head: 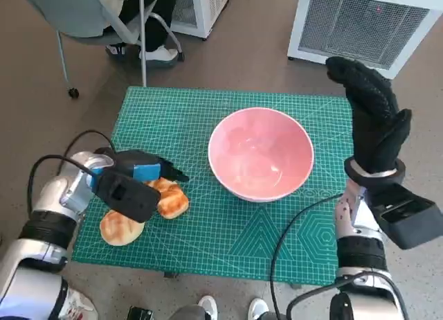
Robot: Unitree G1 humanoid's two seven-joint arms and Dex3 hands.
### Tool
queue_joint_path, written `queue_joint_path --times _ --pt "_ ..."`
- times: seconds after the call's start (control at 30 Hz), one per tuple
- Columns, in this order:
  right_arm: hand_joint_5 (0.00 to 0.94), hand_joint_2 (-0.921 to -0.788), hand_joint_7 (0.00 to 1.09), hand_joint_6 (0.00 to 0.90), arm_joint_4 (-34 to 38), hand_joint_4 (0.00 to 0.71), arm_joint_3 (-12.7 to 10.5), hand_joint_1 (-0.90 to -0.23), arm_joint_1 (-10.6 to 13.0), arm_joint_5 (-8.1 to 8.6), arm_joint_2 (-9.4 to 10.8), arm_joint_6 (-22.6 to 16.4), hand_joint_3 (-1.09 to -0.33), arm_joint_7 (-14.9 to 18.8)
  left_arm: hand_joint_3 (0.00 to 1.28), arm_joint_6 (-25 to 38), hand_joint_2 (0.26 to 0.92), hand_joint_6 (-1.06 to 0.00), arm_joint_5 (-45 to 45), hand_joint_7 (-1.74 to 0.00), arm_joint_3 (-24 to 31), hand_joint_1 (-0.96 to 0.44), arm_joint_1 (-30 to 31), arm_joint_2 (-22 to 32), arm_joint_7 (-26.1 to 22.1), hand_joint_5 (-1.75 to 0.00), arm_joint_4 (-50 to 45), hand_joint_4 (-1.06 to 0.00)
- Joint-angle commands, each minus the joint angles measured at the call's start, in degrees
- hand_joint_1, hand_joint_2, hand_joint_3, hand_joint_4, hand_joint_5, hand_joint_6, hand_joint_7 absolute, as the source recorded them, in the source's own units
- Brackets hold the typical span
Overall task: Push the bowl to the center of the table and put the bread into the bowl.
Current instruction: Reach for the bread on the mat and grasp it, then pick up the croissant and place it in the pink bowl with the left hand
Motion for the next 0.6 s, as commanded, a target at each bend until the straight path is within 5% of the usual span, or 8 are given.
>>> queue_joint_path --times 0.03,0.07,0.13,0.2,0.33,0.6 --pt "0.0 -0.921 0.3 0.244 0.09 0.36 0.28 -0.595 1.92 -0.44 -0.03 0.33 -0.784 -0.49 0.02 -5.61 0.852 -0.61 0.76 -0.06 -0.98 -0.09 2.26 -1.34 4.63 -0.07 3.99 -0.55" --pt "0.0 -0.921 0.3 0.244 0.22 0.36 0.27 -0.595 2.01 -0.3 0.04 0.3 -0.784 -0.41 0.02 -7.88 0.866 -0.65 0.64 -0.07 -0.95 -0.09 2.92 -1.69 6.59 -0.09 5.31 -0.6" --pt "0.0 -0.921 0.3 0.244 0.5 0.36 0.27 -0.596 2.0 -0.07 0.13 0.22 -0.784 -0.2 0.08 -10.57 0.898 -0.61 0.31 -0.73 -0.8 -0.04 3.05 -1.93 8.57 -0.77 6.97 -0.61" --pt "0.0 -0.921 0.3 0.243 0.46 0.36 0.31 -0.597 2.06 0.09 0.21 0.27 -0.784 -0.11 0.08 -12.77 0.909 -0.62 -1.0 -0.91 -0.22 -0.02 2.48 -1.78 8.77 -1.01 7.93 -0.63" --pt "0.0 -0.921 0.3 0.24 -0.23 0.36 0.43 -0.598 2.31 0.58 0.27 0.81 -0.784 0.06 0.06 -15.49 0.918 -0.69 -6.29 -0.94 2.24 0.0 1.12 -0.82 5.89 -1.25 6.93 -0.65" --pt "0.0 -0.921 0.3 0.238 -0.87 0.36 0.53 -0.599 2.54 0.92 0.11 1.35 -0.783 0.11 0.05 -12.83 0.919 -0.77 -21.13 -0.86 10.05 0.0 -0.53 0.83 -3.0 -1.36 -3.01 -0.64"
